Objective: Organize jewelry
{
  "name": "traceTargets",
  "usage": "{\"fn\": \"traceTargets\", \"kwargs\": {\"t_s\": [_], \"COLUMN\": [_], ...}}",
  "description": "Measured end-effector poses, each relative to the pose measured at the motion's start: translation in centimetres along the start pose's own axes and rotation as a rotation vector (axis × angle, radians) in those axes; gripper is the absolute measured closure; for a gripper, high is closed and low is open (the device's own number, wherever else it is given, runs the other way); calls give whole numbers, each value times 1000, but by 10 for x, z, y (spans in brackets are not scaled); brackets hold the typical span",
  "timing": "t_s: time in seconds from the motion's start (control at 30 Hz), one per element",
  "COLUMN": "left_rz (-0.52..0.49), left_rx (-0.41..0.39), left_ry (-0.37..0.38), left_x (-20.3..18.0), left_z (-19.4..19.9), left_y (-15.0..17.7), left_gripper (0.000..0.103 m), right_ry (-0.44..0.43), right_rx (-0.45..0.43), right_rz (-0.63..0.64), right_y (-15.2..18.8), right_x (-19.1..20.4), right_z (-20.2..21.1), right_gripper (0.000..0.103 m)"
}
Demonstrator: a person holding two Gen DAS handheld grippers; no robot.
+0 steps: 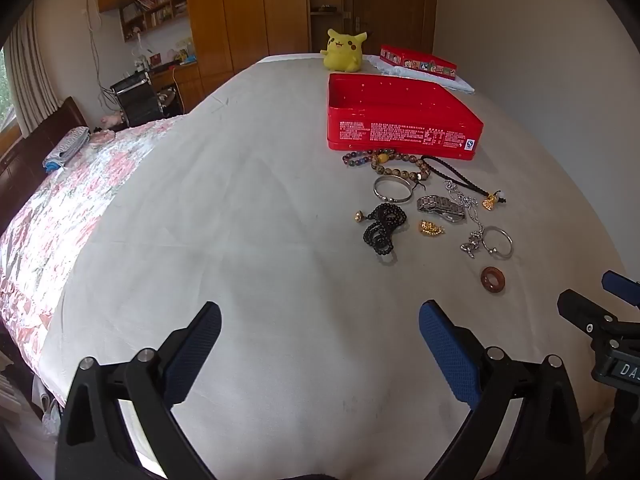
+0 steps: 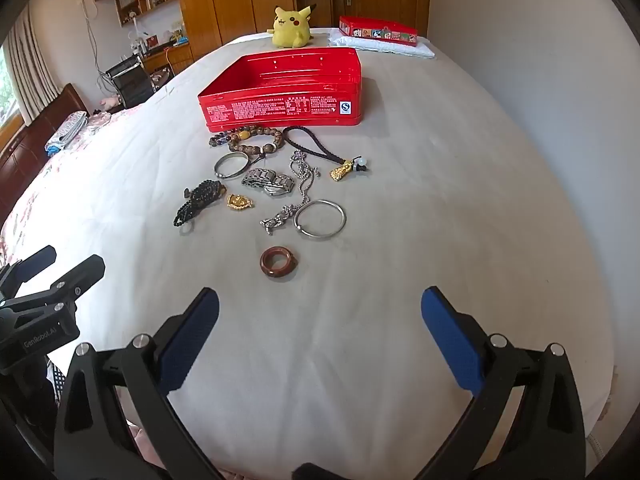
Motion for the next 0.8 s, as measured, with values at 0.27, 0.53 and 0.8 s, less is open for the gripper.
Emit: {"fn": "traceTargets", "kwargs": {"t_s": [0.27, 0.53, 0.8], "left_rz": [0, 1, -1], "left_rx": [1, 1, 1], "left_ry": [1, 2, 2], "left_x": [0, 0, -1], "left_z": [0, 0, 0], "left_y": [0, 0, -1], "left_gripper": [4, 4, 4], "right_ry": [0, 0, -1], "right_rx": [0, 0, 1], "right_rz": [0, 0, -2], "right_y": [-1, -1, -1], "right_x": [0, -1, -1], "right_z": [0, -1, -1], "right_gripper": [3, 3, 3]}}
Point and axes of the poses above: each gripper's, at about its wrist camera, not at the fingertips, and z roughly against the way its jaws point, x to its left, y to its underside, the point moved 3 cm from there along -z, roughly the way its jaws point, and after that the axes turned 6 degrees about -z, right-handed, at the moved point
